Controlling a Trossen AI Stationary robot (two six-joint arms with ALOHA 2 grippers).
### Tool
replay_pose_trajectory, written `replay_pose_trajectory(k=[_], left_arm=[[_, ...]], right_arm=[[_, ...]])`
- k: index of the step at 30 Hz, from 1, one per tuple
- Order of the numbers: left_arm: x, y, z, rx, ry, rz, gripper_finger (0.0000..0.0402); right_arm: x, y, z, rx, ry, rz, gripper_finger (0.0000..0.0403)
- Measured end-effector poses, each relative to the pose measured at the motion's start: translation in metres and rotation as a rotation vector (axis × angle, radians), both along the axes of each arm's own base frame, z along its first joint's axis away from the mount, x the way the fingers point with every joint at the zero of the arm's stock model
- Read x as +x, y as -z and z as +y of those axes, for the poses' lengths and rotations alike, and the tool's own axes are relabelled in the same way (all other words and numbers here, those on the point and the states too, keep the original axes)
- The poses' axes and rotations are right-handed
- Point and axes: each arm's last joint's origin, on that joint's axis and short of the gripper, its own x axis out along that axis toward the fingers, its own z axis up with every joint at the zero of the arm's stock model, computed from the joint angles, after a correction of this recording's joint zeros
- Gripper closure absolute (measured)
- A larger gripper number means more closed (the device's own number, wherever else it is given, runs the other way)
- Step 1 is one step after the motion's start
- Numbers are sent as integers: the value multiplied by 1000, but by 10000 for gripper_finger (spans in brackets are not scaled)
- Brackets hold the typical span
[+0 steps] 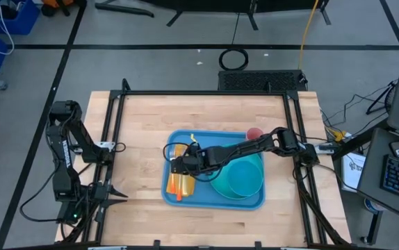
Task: Set up tray
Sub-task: Put the yellow knife on the yellow napkin to the right of the orange spoon on the blue serving tray
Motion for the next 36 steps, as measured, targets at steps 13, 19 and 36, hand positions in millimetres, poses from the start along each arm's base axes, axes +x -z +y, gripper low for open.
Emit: replay_pose_trajectory(k=[13, 19, 36], left_arm=[[0, 0, -1, 7, 7, 5, 339], [0, 0, -1, 9, 8, 4, 339], [0, 0, -1, 8, 9, 6, 339]], right_arm=[[-16, 47, -2, 45, 106, 39, 382], [-15, 55, -3, 53, 127, -37, 360], [-16, 37, 9, -7, -1, -106, 312]])
